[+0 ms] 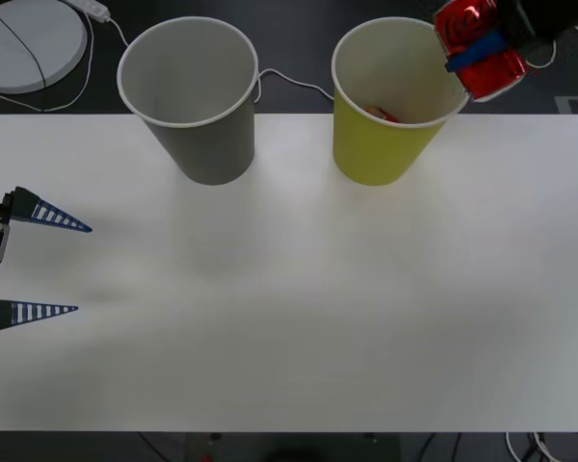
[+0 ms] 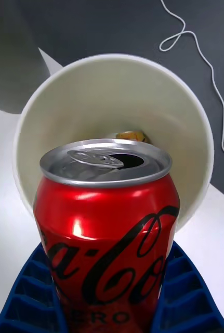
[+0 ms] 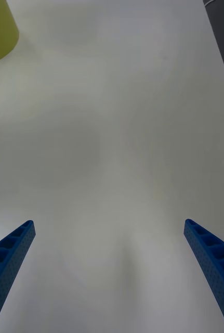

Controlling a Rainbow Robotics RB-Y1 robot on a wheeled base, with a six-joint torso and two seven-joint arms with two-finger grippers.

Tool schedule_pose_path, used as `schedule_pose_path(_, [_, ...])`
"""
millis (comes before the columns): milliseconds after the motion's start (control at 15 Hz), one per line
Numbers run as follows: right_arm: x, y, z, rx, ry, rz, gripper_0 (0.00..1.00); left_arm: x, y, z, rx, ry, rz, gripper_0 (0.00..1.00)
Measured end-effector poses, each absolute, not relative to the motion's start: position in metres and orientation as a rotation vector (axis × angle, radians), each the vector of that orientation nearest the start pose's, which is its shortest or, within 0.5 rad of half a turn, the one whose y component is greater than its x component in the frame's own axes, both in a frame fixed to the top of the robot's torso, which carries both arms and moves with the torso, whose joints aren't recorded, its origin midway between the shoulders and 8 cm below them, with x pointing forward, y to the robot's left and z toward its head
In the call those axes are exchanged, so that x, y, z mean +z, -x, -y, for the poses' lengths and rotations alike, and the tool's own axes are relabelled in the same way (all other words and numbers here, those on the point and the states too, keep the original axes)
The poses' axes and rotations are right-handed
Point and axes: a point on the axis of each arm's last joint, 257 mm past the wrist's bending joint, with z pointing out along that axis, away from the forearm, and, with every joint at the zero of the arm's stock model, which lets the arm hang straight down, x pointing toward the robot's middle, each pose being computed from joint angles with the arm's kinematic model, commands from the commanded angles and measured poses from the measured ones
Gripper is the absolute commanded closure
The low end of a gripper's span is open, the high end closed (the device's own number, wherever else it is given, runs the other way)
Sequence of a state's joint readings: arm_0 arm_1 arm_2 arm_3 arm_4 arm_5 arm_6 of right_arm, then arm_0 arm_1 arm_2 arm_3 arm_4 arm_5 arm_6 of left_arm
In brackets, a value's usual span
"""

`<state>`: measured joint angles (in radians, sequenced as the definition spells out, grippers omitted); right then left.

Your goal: Put the can into the green bin and the plastic bottle into the gray bin

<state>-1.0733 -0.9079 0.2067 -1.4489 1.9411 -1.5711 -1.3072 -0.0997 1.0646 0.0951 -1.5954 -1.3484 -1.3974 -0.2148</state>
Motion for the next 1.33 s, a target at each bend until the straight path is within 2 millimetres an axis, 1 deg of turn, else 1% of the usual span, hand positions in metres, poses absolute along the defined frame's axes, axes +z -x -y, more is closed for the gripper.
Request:
schedule_pose_path(200, [0.025, -0.580, 0.201, 0.077, 0.921, -2.241, 0.97, -0.191, -0.383, -0.317, -0.241, -1.836, -1.456, 0.00])
schedule_pose_path(400, [0.019, -0.589, 0.186, 0.085, 0.922, -2.275, 0.94, -0.191, -0.383, -0.317, -0.241, -1.836, -1.456, 0.00])
schedule_pose_path(467, [0.017, -0.590, 0.183, 0.091, 0.924, -2.278, 0.91, -0.191, -0.383, -0.317, -0.241, -1.836, -1.456, 0.00])
schedule_pose_path(533, [0.016, -0.590, 0.182, 0.088, 0.934, -2.276, 0.82, -0.191, -0.383, -0.317, -0.241, -1.836, -1.456, 0.00])
schedule_pose_path(600, [0.015, -0.590, 0.182, 0.079, 0.950, -2.270, 0.62, -0.191, -0.383, -0.317, -0.241, -1.836, -1.456, 0.00])
schedule_pose_path(667, [0.015, -0.590, 0.182, 0.070, 0.969, -2.262, 0.19, -0.191, -0.383, -0.317, -0.241, -1.836, -1.456, 0.00])
schedule_pose_path(733, [0.016, -0.590, 0.182, 0.059, 0.998, -2.248, 0.00, -0.191, -0.383, -0.317, -0.241, -1.836, -1.456, 0.00])
schedule_pose_path(1000, [0.016, -0.589, 0.181, 0.057, 1.029, -2.234, 0.00, -0.191, -0.383, -0.317, -0.241, -1.836, -1.456, 0.00])
schedule_pose_path(1133, [0.016, -0.587, 0.184, 0.060, 1.046, -2.227, 0.00, -0.191, -0.383, -0.317, -0.241, -1.836, -1.456, 0.00])
schedule_pose_path(1333, [0.017, -0.577, 0.191, 0.107, 1.084, -2.212, 0.00, -0.191, -0.383, -0.317, -0.241, -1.836, -1.456, 0.00])
